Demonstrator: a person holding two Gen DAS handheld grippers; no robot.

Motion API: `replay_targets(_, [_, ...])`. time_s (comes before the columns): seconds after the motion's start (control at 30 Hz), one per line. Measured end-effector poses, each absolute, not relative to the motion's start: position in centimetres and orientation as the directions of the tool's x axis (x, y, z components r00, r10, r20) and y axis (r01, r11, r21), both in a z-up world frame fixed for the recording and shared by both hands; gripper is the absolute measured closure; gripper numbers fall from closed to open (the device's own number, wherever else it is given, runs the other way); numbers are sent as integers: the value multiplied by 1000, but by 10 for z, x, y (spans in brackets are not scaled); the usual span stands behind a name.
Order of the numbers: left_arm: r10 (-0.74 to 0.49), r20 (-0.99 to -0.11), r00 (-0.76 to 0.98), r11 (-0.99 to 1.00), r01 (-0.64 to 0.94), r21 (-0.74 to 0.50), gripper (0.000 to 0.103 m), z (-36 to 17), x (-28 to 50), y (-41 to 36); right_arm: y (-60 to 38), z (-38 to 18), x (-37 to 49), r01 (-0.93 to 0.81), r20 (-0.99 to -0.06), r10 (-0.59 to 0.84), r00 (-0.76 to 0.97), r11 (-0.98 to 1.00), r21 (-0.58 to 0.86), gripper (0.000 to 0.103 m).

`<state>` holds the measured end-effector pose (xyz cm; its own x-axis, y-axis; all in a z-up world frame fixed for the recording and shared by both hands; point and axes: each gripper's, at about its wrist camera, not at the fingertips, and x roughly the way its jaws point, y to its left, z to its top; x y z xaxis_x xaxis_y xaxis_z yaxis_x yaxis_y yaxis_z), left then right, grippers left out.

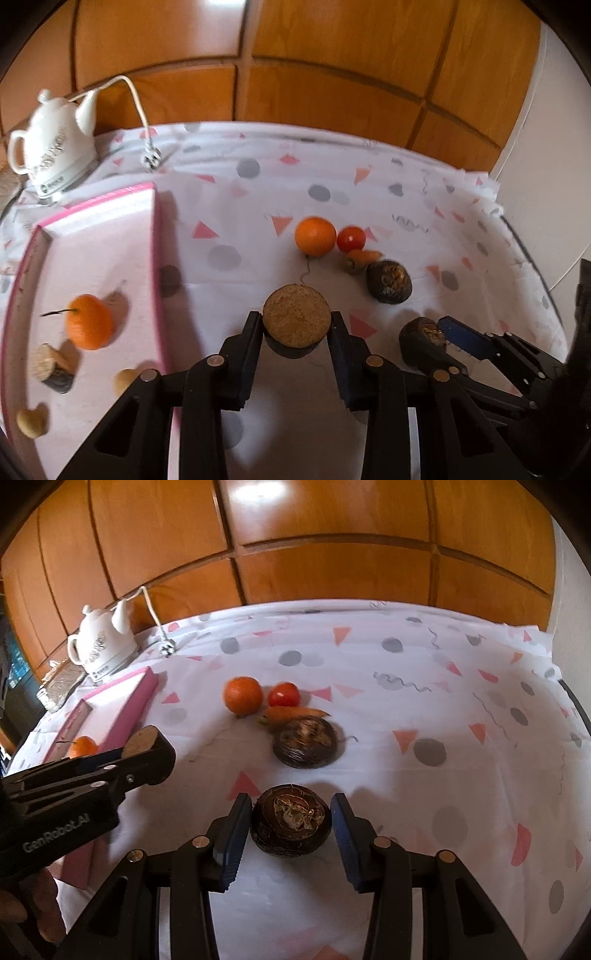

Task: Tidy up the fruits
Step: 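Grasp the dark brown round fruit with the right gripper while the left lifts the log, then lower the log into the tray with the left gripper while the right places the dark fruit there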

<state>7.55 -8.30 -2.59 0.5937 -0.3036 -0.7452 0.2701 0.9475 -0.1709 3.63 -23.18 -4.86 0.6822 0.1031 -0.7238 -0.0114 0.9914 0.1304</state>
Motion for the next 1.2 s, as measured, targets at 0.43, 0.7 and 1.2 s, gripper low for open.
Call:
replay_targets(0.43, [-160,-689,707,986,76,-150,67,8,60,10,-155,-2,42,-260,-660,278,698,957,128,58])
replay_targets(0.7, [-63,-695,716,988,-54,-146,67,1,54,64,-96,7,48,-402,-660,399,637,902,158,58])
replay_targets(1.2, [44,-706,707,973,-191,-131,66,-10,50,116,-27,-6,49,-486,-691,454,563,858,168,57])
